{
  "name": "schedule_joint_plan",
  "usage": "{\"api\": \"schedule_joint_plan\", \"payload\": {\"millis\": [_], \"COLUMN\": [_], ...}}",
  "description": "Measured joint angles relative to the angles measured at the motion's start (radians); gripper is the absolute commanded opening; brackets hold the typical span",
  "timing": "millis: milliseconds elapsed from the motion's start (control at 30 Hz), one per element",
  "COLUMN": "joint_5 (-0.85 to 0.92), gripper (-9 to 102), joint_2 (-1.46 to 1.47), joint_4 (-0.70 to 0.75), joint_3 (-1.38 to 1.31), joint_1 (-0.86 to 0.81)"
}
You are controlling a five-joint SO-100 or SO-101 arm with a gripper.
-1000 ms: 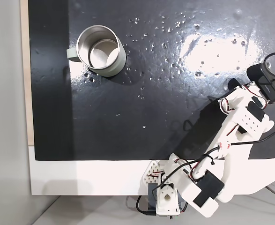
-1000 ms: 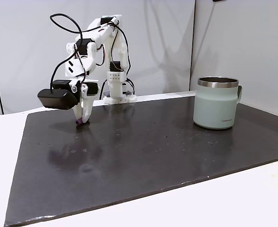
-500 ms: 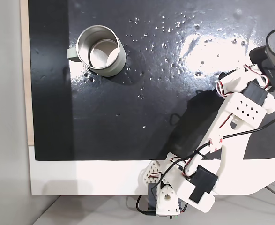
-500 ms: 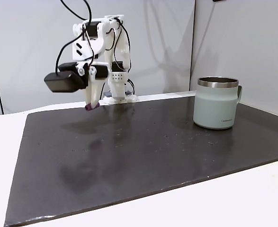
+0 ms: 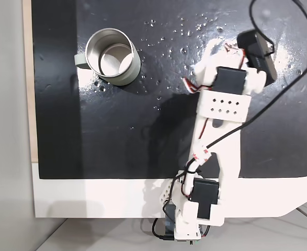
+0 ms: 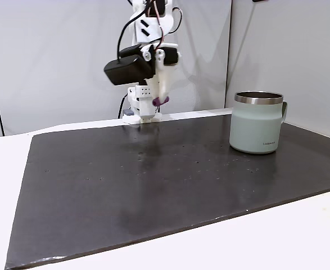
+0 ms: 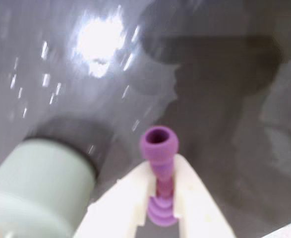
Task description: Grasp a pengrip and put it in the cup.
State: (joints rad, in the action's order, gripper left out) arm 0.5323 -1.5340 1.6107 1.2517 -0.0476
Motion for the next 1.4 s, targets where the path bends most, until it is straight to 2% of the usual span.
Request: {"api": "schedule_joint_plan", "payload": {"millis": [233, 467, 867, 1167, 1267, 1400], "joint_5": [-0.290, -0.491, -0.581, -0.600, -0.600, -0.600], "gripper": [1, 1, 0, 0, 4, 23], "joint_2": [0.048, 0.241, 0.433, 0.575, 0.577, 0.577], "joint_4": [0.115, 0.193, 0.183, 0.149, 0.149, 0.149], "joint_3": [-0.224, -0.535, -0.834, -1.022, -1.037, -1.037], "joint_1": [0.262, 0.388, 0.514, 0.523, 0.531, 0.522]}}
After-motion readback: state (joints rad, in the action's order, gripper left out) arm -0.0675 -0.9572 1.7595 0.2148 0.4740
